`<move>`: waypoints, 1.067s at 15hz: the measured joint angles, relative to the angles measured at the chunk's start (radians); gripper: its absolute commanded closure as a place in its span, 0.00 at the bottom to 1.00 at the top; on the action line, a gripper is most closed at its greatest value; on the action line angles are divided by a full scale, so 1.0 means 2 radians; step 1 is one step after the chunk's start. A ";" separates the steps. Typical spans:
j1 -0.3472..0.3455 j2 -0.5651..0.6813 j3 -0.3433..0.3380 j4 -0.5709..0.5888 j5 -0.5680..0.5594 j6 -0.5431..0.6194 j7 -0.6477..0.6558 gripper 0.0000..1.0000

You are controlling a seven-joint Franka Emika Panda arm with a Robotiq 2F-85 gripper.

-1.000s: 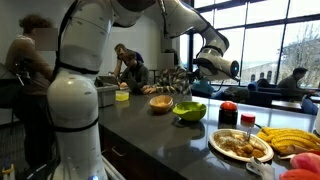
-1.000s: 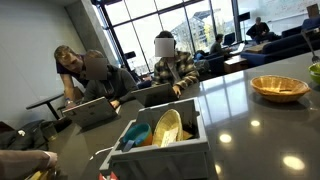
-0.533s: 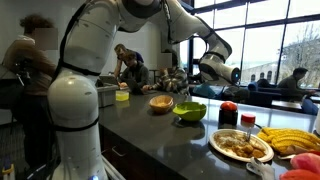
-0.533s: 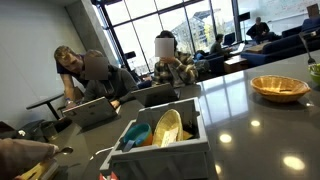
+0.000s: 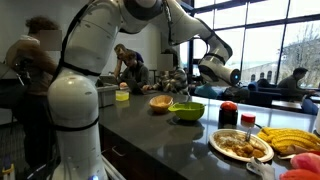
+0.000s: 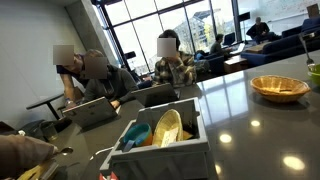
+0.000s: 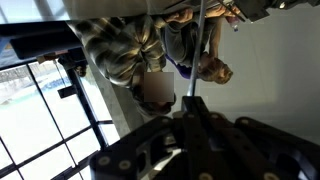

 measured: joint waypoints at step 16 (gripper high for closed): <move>0.014 -0.034 -0.022 -0.003 -0.158 0.082 -0.083 0.99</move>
